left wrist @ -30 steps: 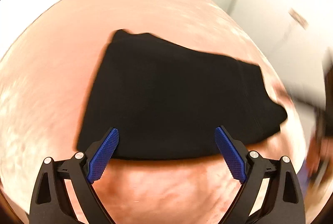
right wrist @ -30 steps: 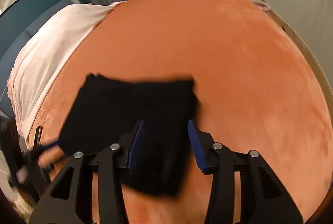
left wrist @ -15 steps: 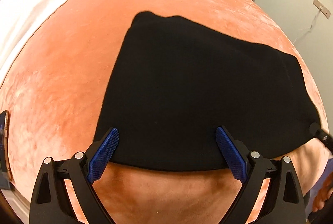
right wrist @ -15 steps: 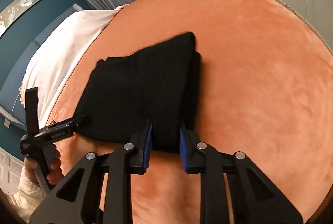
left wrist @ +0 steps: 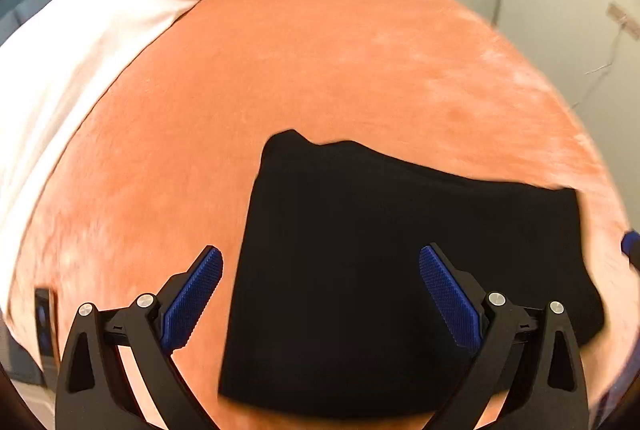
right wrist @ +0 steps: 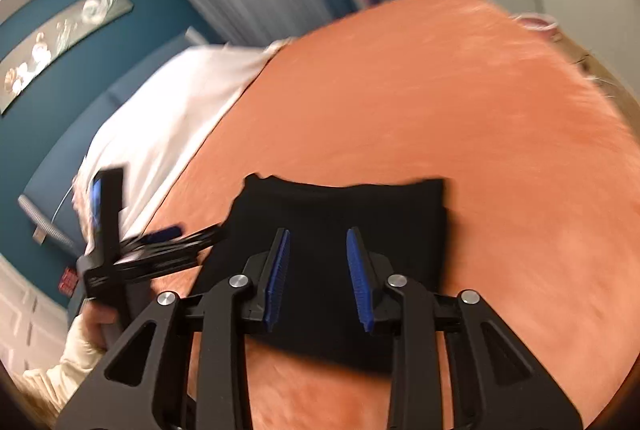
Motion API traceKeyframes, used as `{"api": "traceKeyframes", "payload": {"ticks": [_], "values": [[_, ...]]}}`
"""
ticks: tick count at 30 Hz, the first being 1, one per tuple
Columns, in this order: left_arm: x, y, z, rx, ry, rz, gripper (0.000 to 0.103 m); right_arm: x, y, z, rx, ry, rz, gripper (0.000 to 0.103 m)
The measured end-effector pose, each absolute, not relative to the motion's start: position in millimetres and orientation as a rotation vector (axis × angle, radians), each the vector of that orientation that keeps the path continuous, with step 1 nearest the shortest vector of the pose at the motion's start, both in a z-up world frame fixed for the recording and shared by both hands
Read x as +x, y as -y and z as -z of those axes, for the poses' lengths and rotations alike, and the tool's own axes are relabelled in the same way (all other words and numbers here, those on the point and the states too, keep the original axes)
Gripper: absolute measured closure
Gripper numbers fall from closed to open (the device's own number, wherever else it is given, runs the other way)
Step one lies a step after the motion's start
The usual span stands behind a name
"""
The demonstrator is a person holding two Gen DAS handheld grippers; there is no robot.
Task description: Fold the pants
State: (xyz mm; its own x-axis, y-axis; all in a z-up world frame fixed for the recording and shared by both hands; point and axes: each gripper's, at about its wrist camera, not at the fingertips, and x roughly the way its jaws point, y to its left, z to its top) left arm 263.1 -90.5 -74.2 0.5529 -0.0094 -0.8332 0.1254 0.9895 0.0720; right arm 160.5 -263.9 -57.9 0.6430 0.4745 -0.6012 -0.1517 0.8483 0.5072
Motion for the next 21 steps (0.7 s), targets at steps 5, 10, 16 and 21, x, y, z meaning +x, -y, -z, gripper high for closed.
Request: {"api": "traceKeyframes", "payload": {"ticks": [5,10,16,21], "values": [[330,99,112,0.07,-1.141,0.095,0.005,238,238,111,0.32,-0.976,-0.287,0.086],[365,93,144,0.063,-1.172,0.047,0.005,257,326,156,0.6,-0.922,0.012,0.103],[320,82,92,-0.001,-1.023,0.131,0.006,159,317,92,0.503,-0.702,-0.106,0.099],[240,84,80,0.052,-0.949,0.161,0.005,113,282,126,0.293,-0.828,-0.149,0.103]]}}
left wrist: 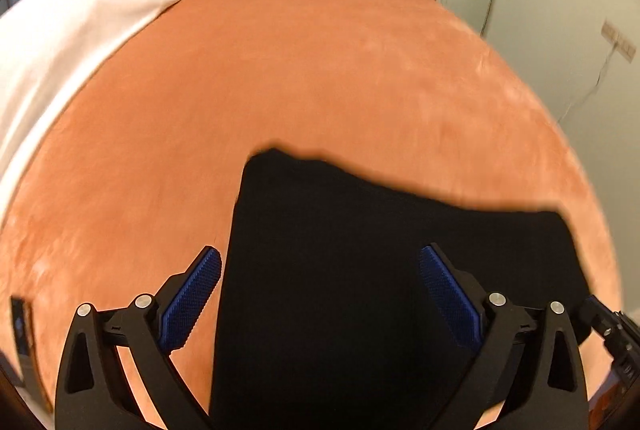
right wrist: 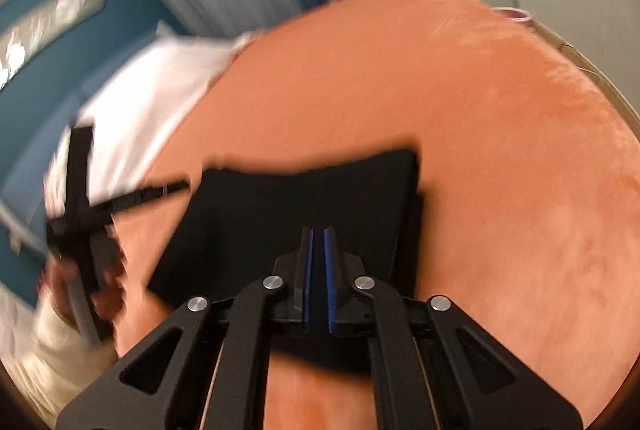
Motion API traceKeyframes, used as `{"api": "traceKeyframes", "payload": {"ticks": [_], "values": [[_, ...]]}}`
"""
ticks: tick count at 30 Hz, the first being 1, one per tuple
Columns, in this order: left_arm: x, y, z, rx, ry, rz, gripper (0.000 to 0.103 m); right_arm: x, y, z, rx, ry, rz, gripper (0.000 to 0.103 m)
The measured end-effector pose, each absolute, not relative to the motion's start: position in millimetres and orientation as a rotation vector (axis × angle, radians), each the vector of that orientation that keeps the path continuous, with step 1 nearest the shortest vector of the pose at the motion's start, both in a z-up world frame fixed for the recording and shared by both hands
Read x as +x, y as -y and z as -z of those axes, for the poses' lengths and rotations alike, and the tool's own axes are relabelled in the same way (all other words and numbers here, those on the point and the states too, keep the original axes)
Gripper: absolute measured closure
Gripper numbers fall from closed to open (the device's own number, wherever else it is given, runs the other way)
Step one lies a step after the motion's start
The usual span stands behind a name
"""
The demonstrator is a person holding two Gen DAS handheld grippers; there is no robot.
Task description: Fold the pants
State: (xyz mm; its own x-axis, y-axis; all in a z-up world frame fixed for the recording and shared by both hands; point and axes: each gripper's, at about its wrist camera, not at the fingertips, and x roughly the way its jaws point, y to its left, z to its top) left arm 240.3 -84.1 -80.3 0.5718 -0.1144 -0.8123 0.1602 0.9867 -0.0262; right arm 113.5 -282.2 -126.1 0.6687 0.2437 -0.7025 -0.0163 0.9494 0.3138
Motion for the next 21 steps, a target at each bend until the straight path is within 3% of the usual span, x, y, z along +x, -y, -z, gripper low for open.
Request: {"api": "traceKeyframes", "payload": {"ticks": [4,8,10,11,12,21], "values": [[214,84,131,0.106,-1.004,0.14,0.005,100,309,157,0.49,-0.788,-0.177,0.103],[205,76,114,0.078,-1.018,0.137,0.005,87,320,140,0.586,-0.787,-0.203,0.098],[195,63,99,0.014,-1.035,0.171,0.005,77,332,135,0.611,-0.772,-0.168,0.077],[192,55,93,-0.006,-1.035,0.184,0.005,75,337,134,0.615,-0.775,-0.133,0.041],[184,41,88,-0.039,-1.041,0.198,0.005,66,344,130,0.614,-0.767,-0.105,0.015],[165,-47,131,-0.257,-1.238,0.146,0.005,35,362,148,0.632,-0.839,-0.123,0.015]]}}
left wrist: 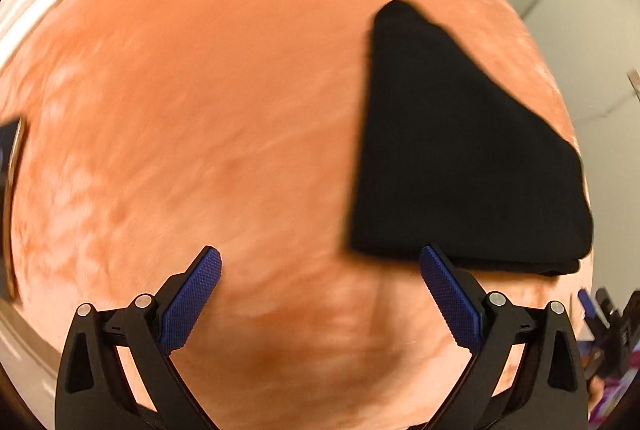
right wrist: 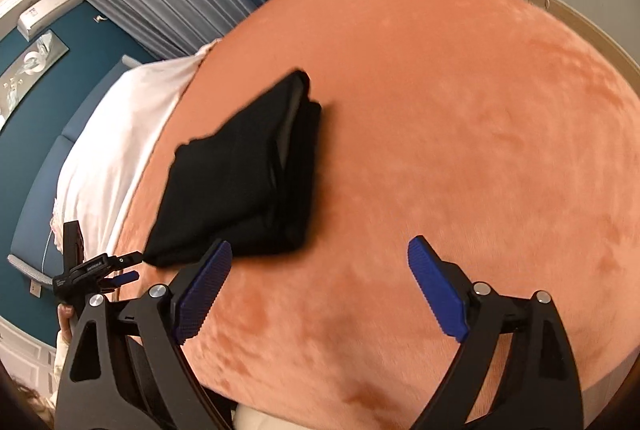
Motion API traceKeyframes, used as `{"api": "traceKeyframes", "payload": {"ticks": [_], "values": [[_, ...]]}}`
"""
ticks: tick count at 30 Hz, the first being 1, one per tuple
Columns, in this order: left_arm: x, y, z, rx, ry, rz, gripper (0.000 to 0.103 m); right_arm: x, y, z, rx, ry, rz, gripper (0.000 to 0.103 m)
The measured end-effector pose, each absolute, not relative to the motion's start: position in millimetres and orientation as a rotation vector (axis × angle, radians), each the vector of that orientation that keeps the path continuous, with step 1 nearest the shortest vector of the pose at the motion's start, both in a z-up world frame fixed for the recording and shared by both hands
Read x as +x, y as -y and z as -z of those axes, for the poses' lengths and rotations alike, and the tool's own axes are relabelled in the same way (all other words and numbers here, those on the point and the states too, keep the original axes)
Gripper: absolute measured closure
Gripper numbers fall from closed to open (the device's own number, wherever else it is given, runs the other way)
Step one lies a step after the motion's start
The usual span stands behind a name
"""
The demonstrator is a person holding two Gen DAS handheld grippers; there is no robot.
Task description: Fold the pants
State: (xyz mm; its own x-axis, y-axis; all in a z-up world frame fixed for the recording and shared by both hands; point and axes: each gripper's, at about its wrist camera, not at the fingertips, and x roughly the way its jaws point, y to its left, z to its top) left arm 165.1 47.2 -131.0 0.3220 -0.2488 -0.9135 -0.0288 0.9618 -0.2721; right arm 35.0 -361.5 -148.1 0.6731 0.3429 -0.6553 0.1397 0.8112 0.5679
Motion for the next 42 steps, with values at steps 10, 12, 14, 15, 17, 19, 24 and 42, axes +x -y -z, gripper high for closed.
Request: {"api": "traceKeyframes", "payload": {"ticks": [10,12,14,15,17,19,24,42], "values": [[193,8,143,-0.084,-1.226,0.336,0.005,67,344,167,0.72,-0.872,-0.235,0.014],[205,13,146,-0.094,-1.225,0.347,0.005,77,339,167,0.718,-0.872,-0.234,0.014],[209,14,146,-0.124,-1.23,0.371,0.005,88,333,165,0.726,-0.861,-0.258,0.014],[210,13,146,-0.14,-1.234,0.379,0.005,92,330,166,0.738,-0.856,-0.27,0.014],[212,12,144,-0.175,-1.24,0.406,0.006,102,326,168,0.773,-0.847,-0.306,0.014],[212,10,143,-0.266,-1.248,0.503,0.006,109,322,169,0.81,-0.838,-0.346,0.014],[219,-2,146,-0.435,-1.28,0.628,0.006,119,322,170,0.866,-0.838,-0.398,0.01],[220,-82,150,-0.713,-1.223,0.793,0.006,153,321,172,0.971,-0.867,-0.55,0.008]]}}
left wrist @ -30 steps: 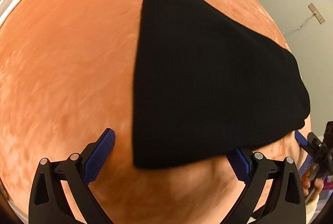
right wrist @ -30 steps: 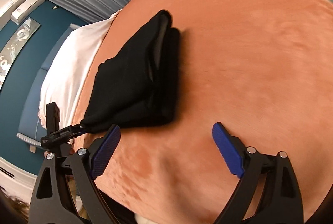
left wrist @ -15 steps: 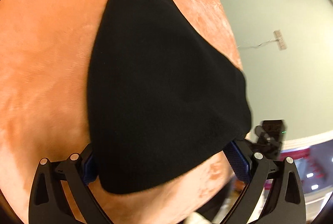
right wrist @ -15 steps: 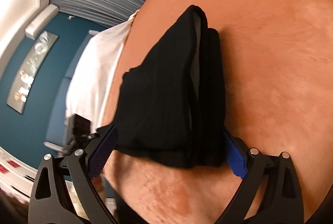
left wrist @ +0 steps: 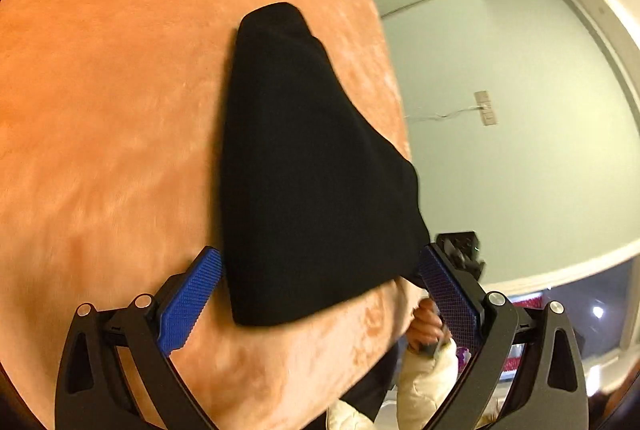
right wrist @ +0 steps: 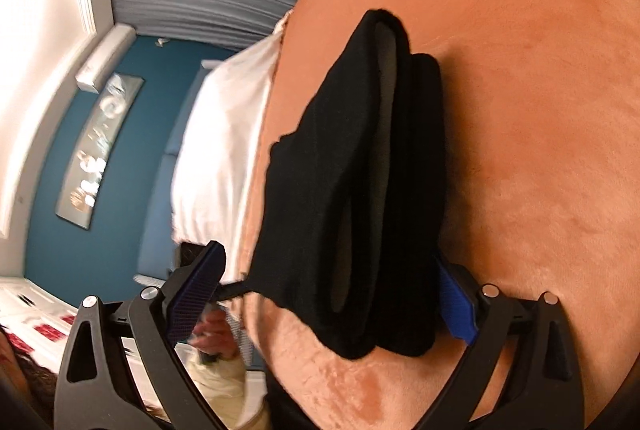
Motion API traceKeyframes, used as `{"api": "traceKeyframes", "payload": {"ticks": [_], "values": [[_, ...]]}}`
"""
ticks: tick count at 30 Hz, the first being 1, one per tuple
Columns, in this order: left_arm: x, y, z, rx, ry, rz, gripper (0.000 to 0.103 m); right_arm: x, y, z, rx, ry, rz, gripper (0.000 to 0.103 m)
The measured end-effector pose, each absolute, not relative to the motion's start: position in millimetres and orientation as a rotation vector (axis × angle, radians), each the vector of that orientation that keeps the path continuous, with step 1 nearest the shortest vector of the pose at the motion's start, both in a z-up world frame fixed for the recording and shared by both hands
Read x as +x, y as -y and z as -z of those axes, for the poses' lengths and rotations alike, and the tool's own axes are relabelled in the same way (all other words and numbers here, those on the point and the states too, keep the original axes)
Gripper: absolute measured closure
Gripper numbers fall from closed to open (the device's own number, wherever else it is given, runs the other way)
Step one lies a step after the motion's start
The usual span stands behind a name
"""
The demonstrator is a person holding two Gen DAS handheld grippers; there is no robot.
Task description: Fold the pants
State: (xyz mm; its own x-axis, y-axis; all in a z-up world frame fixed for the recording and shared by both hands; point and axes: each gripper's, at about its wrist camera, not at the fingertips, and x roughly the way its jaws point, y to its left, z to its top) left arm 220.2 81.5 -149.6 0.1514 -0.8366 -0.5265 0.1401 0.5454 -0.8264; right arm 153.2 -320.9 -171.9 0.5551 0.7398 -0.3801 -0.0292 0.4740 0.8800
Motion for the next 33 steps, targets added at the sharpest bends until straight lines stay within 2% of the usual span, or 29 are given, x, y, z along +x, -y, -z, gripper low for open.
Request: {"api": "traceKeyframes", "payload": {"ticks": [5,11,13,14,15,21,24,33], "values": [[249,-39,165,-0.623,-1.318,0.789,0.006,169,310,175,0.9,-0.897,-0.541,0.008],[254,-9,164,-0.493,-1.294,0.734,0.006,173,304,177,0.865,-0.869,-0.559,0.008],[251,0,165,-0.451,-1.271,0.723,0.006,171,296,175,0.812,-0.863,-0.52,0.013],[250,5,167,-0.42,-1.258,0.713,0.007,170,293,175,0.774,-0.872,-0.488,0.027],[249,11,165,-0.398,-1.245,0.694,0.015,171,291,176,0.758,-0.889,-0.454,0.047],[239,12,152,-0.313,-1.216,0.539,0.063,163,286,169,0.763,-0.892,-0.353,0.061],[223,18,135,-0.261,-1.195,0.497,0.069,149,282,157,0.747,-0.876,-0.337,0.065],[153,36,119,-0.126,-1.196,0.453,0.069,83,280,154,0.782,-0.9,-0.33,0.065]]}}
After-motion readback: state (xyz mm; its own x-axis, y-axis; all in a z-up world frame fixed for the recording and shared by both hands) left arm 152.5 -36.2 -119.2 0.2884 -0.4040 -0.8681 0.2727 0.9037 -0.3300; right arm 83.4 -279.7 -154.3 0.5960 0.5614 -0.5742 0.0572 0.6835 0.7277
